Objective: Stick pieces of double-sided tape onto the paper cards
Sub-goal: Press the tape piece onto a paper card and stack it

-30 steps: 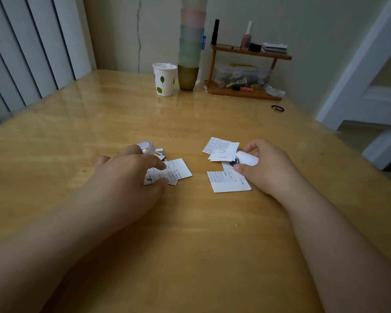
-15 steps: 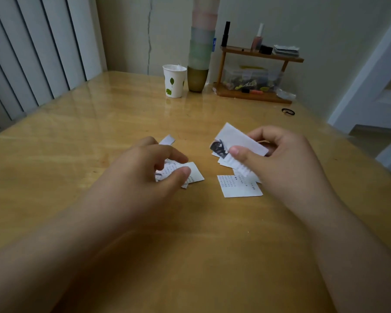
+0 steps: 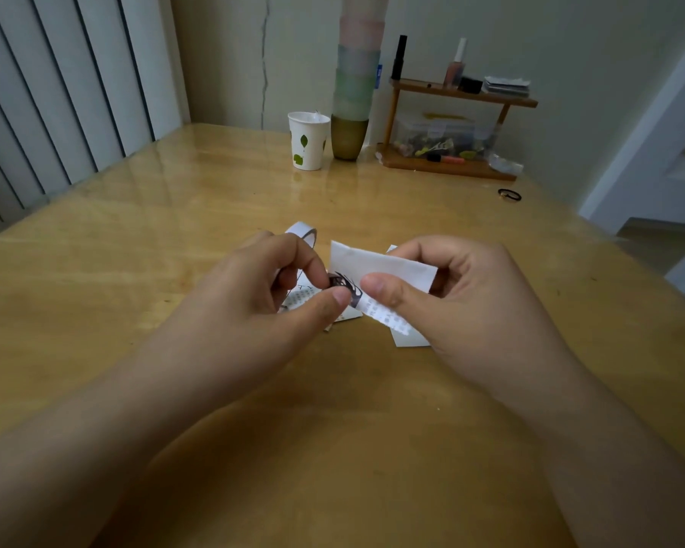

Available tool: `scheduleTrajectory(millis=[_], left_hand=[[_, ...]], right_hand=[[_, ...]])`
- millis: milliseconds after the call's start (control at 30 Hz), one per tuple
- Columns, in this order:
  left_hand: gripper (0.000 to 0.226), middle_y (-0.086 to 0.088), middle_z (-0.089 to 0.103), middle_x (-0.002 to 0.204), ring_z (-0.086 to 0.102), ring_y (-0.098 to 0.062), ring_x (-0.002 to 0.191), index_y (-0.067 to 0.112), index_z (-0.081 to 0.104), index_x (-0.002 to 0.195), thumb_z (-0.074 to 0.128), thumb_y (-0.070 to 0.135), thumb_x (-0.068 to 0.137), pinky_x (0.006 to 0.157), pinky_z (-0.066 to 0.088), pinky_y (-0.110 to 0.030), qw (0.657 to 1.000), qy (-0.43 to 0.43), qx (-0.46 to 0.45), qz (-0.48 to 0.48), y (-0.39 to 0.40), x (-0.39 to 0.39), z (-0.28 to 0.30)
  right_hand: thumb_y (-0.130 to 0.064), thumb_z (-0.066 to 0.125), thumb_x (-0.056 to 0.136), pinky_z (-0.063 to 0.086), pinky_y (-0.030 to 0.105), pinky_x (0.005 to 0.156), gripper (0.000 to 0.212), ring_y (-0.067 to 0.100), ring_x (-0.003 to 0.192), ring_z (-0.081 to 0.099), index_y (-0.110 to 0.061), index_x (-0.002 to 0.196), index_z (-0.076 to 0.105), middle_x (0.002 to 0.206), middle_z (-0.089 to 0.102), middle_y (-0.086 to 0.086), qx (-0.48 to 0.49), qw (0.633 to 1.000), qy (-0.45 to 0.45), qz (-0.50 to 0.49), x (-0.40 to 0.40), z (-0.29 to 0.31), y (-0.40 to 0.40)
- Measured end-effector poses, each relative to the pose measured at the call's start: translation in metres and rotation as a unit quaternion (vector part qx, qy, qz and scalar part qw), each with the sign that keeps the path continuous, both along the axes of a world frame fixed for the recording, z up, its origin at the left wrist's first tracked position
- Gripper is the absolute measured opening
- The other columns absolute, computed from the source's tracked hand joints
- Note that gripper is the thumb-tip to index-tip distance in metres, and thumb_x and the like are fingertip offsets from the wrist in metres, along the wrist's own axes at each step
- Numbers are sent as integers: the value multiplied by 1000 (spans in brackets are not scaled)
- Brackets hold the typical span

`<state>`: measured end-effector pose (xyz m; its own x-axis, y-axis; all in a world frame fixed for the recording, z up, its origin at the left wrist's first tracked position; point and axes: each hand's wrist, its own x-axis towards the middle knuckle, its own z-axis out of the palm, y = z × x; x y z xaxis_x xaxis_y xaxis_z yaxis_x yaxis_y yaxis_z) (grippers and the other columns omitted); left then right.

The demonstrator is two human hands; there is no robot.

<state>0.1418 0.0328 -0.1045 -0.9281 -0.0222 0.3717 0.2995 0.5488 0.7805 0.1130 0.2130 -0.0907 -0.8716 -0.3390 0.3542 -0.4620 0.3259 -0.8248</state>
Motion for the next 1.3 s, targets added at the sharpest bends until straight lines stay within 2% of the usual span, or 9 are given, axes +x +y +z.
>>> scheduleTrajectory(millis=[267, 500, 600, 667, 833, 933, 1000, 1167, 1300], left_hand=[[23, 23, 44, 59, 37, -3, 49, 31, 54, 71, 63, 50, 79, 49, 31, -12, 1000, 16, -20, -6, -1, -1, -3], [17, 16, 43, 65, 38, -4, 53, 35, 47, 61, 56, 44, 72, 50, 31, -13, 998, 41, -51, -19, -1, 0, -1], [16, 16, 43, 65, 38, -3, 52, 38, 48, 60, 56, 43, 73, 50, 31, -12, 997, 43, -55, -26, -1, 2, 0], [15, 16, 44, 65, 39, -3, 52, 38, 49, 61, 56, 43, 72, 50, 31, -12, 997, 41, -53, -28, -1, 3, 0], [38, 14, 42, 64, 39, -4, 53, 17, 42, 59, 61, 44, 78, 49, 32, -11, 997, 49, -53, -19, 0, 0, -2], [27, 17, 44, 64, 39, -2, 51, 27, 47, 61, 59, 46, 77, 49, 32, -10, 997, 43, -53, -31, 1, 1, -2], [20, 18, 45, 64, 38, -2, 51, 32, 48, 63, 56, 47, 74, 48, 31, -10, 997, 38, -55, -35, 2, 1, -2], [19, 17, 43, 65, 38, -2, 51, 31, 49, 65, 55, 47, 75, 50, 32, -10, 997, 38, -60, -38, 2, 0, -2], [30, 11, 43, 68, 40, -5, 54, 19, 51, 65, 55, 47, 76, 50, 32, -12, 995, 43, -73, -43, 0, 1, -3]], right_hand=[[-36, 74, 77, 50, 49, 56, 15, 35, 69, 60, -23, 76, 69, 72, 64, 13, -4, 1000, -6, 16, 3, 1, -1], [-44, 68, 73, 49, 51, 57, 21, 37, 68, 58, -23, 76, 68, 71, 61, 14, 0, 1000, -17, 24, 4, 0, -4], [-43, 68, 76, 47, 45, 53, 20, 33, 63, 56, -23, 74, 67, 69, 60, 13, 12, 1000, -17, 24, 3, 0, -4], [-39, 70, 81, 40, 37, 50, 18, 25, 56, 50, -24, 72, 67, 66, 57, 12, 21, 999, -17, 29, 4, 0, -4], [-34, 70, 83, 37, 32, 49, 17, 22, 55, 48, -25, 69, 66, 64, 56, 10, 32, 999, -12, 27, 6, 2, -5], [-34, 69, 81, 36, 31, 48, 16, 25, 55, 47, -23, 70, 67, 65, 56, 13, 34, 999, -19, 29, 8, 3, -7], [-34, 69, 81, 32, 26, 47, 16, 16, 51, 42, -22, 69, 66, 64, 54, 15, 37, 999, -24, 29, 9, 3, -7], [-34, 69, 81, 31, 25, 46, 17, 14, 50, 40, -22, 70, 67, 63, 53, 17, 42, 998, -26, 32, 10, 4, -7], [-34, 67, 83, 29, 21, 44, 19, 11, 48, 38, -27, 65, 66, 60, 53, 13, 41, 998, -11, 39, 10, 4, -8]])
